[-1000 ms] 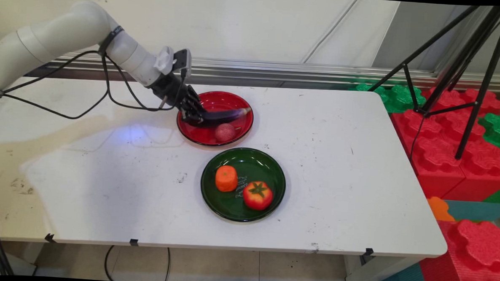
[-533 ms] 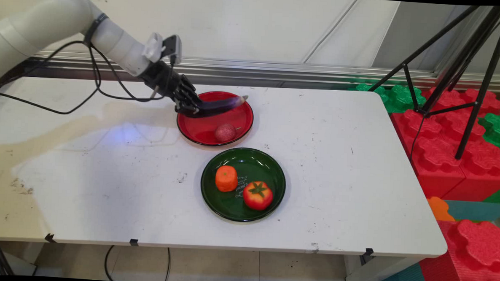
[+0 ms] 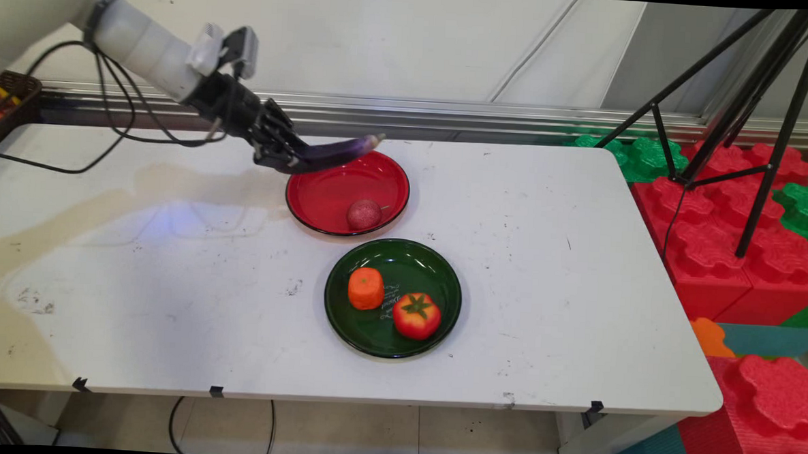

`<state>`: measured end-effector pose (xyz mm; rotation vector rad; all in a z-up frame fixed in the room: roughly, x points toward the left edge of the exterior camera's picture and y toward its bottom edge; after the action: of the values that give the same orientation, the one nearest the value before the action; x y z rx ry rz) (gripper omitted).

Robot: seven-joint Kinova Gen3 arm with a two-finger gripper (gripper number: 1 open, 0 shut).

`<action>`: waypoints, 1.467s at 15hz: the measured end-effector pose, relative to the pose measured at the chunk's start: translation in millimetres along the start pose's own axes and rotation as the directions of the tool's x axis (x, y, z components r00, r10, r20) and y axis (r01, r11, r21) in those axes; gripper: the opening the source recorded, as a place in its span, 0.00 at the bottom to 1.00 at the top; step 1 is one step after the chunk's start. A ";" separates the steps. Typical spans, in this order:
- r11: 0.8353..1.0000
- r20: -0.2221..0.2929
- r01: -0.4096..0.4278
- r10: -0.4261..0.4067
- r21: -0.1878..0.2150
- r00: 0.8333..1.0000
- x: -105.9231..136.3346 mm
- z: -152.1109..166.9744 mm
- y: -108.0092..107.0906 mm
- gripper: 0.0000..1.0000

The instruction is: Place the picked object on the table

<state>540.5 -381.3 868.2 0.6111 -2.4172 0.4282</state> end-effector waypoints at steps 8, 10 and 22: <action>0.996 0.020 -0.083 0.084 -0.021 0.996 -23.4 -66.3 9.2 0.00; 0.993 0.044 -0.110 0.112 -0.031 0.993 -35.0 -79.4 11.0 0.00; 0.971 0.200 -0.212 0.231 -0.112 0.952 -110.8 -100.9 19.3 0.00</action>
<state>657.4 -285.6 873.5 0.3611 -2.7065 0.3594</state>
